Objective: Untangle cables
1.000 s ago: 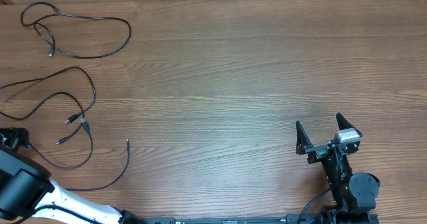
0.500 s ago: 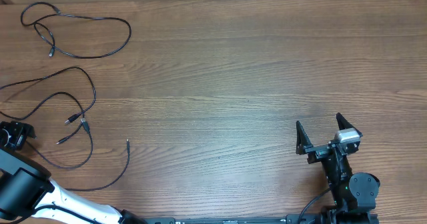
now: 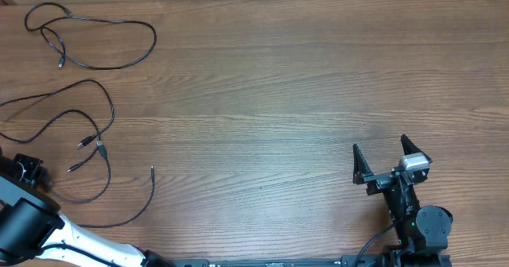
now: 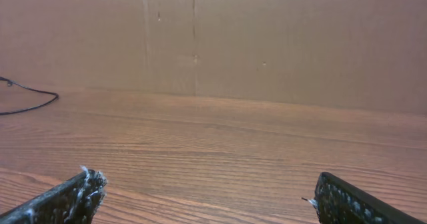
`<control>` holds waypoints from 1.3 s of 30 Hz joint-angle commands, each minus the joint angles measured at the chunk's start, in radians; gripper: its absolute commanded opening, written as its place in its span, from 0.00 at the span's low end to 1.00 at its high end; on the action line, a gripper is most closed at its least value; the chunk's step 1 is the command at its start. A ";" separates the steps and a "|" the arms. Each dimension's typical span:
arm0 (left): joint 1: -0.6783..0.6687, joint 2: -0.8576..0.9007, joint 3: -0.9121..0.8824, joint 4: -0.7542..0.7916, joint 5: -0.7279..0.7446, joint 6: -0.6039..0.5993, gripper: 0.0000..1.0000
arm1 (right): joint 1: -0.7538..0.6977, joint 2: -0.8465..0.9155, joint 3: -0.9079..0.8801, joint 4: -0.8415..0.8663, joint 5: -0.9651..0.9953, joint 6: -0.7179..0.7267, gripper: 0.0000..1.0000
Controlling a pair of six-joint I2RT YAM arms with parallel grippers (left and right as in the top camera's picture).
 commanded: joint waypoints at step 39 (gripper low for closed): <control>-0.014 -0.008 0.336 -0.164 -0.209 -0.204 0.72 | 0.003 -0.008 -0.010 0.005 0.007 -0.002 1.00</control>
